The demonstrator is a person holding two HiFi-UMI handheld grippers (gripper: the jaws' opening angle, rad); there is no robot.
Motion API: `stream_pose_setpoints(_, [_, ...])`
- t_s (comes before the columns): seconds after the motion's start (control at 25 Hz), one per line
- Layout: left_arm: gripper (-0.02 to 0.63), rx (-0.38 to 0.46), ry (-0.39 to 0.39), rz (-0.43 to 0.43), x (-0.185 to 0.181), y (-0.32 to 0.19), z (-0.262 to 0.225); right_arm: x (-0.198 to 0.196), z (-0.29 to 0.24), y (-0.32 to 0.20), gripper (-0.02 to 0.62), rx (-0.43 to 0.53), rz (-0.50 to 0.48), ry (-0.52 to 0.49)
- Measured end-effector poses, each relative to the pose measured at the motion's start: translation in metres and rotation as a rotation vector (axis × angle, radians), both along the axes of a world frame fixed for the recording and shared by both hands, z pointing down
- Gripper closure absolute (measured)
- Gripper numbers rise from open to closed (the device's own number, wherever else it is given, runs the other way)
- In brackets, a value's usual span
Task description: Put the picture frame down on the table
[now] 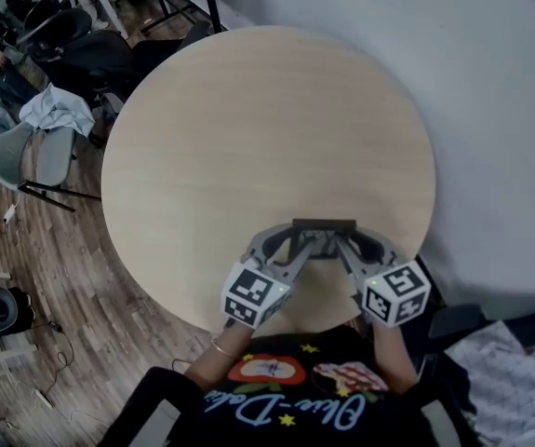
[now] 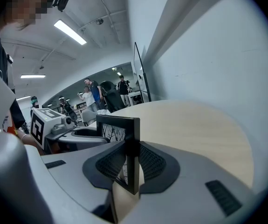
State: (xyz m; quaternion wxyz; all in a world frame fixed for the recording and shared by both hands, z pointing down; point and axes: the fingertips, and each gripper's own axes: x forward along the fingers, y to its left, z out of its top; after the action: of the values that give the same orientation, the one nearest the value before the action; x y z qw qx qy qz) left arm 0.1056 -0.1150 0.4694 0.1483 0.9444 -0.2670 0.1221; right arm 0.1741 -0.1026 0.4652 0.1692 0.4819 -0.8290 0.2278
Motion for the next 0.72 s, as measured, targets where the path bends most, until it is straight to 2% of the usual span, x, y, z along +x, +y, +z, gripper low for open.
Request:
stream_pose_setpoints(0.36, [0.479, -0.052, -0.001, 0.002, 0.004, -0.008, 0.018, 0.007, 0.017, -0.008, 0.529, -0.082, -0.017, 0.016])
stream_pose_setpoints(0.72, [0.472, -0.080, -0.016, -0.014, 0.007, -0.020, 0.031, 0.010, 0.030, -0.022, 0.529, -0.123, -0.031, 0.004])
